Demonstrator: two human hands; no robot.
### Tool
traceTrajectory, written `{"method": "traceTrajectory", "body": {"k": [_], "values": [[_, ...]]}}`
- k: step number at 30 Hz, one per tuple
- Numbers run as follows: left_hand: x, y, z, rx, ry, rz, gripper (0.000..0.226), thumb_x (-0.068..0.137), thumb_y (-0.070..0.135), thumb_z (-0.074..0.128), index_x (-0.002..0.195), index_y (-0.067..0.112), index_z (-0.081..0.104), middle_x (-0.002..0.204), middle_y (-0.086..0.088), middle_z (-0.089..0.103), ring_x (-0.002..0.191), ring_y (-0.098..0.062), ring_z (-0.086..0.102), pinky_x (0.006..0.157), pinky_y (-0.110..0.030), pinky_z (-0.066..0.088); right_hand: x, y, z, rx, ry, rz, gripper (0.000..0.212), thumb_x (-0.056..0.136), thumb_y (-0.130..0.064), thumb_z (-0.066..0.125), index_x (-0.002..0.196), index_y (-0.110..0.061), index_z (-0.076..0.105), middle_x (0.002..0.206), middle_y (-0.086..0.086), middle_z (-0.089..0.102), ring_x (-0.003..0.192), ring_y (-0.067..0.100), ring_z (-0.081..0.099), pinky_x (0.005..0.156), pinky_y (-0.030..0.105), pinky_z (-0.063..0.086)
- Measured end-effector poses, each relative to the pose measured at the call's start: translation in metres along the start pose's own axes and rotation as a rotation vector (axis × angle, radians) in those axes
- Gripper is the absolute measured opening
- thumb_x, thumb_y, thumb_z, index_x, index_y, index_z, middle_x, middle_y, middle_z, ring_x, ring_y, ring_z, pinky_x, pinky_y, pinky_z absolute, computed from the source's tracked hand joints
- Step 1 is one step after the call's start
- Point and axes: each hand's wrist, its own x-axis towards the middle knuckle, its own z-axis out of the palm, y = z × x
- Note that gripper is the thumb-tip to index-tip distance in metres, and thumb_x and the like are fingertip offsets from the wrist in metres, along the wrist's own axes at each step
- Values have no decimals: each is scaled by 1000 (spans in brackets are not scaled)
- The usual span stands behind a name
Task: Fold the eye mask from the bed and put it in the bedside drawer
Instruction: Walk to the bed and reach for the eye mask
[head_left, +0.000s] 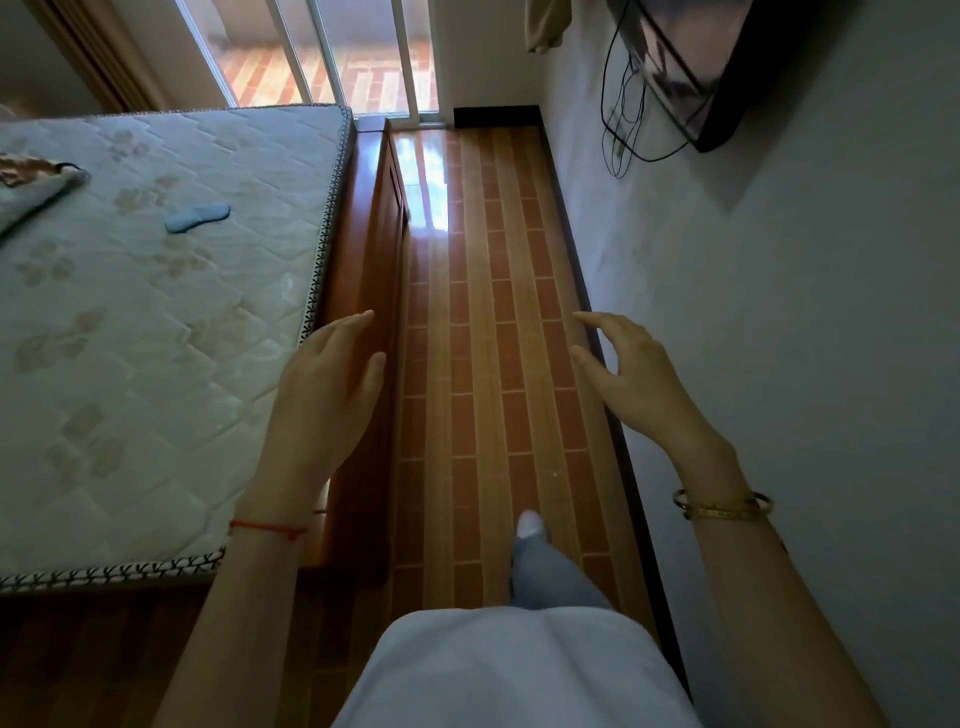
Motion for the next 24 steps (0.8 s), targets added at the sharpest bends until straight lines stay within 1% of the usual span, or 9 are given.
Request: {"method": "traceTrajectory", "body": {"k": [2, 6, 9, 13, 14, 17, 20, 24], "values": [[28, -7, 14, -3, -12, -16, 43, 92, 19, 57, 135, 13, 53, 131, -9, 60, 121, -22, 55, 102, -24, 39, 33, 7, 6, 2, -7, -2, 45, 94, -35, 51, 137, -23, 44, 142, 1, 49, 131, 18, 44, 105, 32, 37], [91, -19, 42, -12, -12, -31, 44, 93, 23, 54, 136, 17, 50, 131, -7, 60, 120, -20, 56, 102, -27, 43, 107, 22, 13, 21, -24, -15, 45, 94, -36, 51, 137, -26, 44, 144, -1, 47, 132, 17, 44, 105, 34, 37], [148, -25, 62, -2, 14, -32, 43, 93, 23, 54, 135, 17, 50, 131, -7, 60, 120, -20, 56, 101, -25, 41, 173, 33, 10, 36, -35, -47, 44, 94, -35, 51, 137, -26, 44, 143, -1, 48, 132, 17, 44, 106, 34, 37], [226, -26, 80, 12, 70, -37, 42, 92, 19, 56, 133, 13, 52, 130, -10, 61, 120, -25, 57, 103, -33, 43, 263, 37, -1, 51, -54, -89, 43, 94, -35, 51, 136, -27, 45, 141, -3, 48, 129, 14, 44, 102, 26, 35], [249, -27, 85, 19, 85, -37, 42, 92, 18, 56, 133, 12, 53, 129, -11, 61, 119, -26, 57, 102, -35, 44, 290, 37, -4, 52, -57, -106, 43, 94, -35, 51, 136, -27, 45, 141, -3, 48, 129, 13, 44, 102, 26, 34], [310, -27, 98, 26, 109, -59, 41, 91, 16, 57, 131, 10, 54, 127, -13, 62, 117, -29, 58, 101, -37, 44, 362, 33, -11, 48, -75, -156, 42, 94, -35, 51, 135, -25, 45, 141, -1, 49, 131, 17, 43, 108, 35, 37], [359, -32, 106, 36, 125, -90, 40, 92, 16, 56, 131, 8, 54, 127, -13, 62, 118, -30, 58, 102, -37, 43, 423, 27, -12, 27, -106, -194, 42, 94, -34, 51, 135, -26, 45, 142, -1, 48, 132, 17, 43, 108, 36, 37], [412, -46, 117, 58, 120, -148, 42, 94, 21, 53, 134, 10, 52, 132, -11, 60, 122, -27, 55, 105, -37, 43, 489, 26, -1, 38, -155, -212, 42, 94, -35, 50, 136, -30, 44, 145, -3, 45, 134, 16, 41, 108, 38, 38]]}}
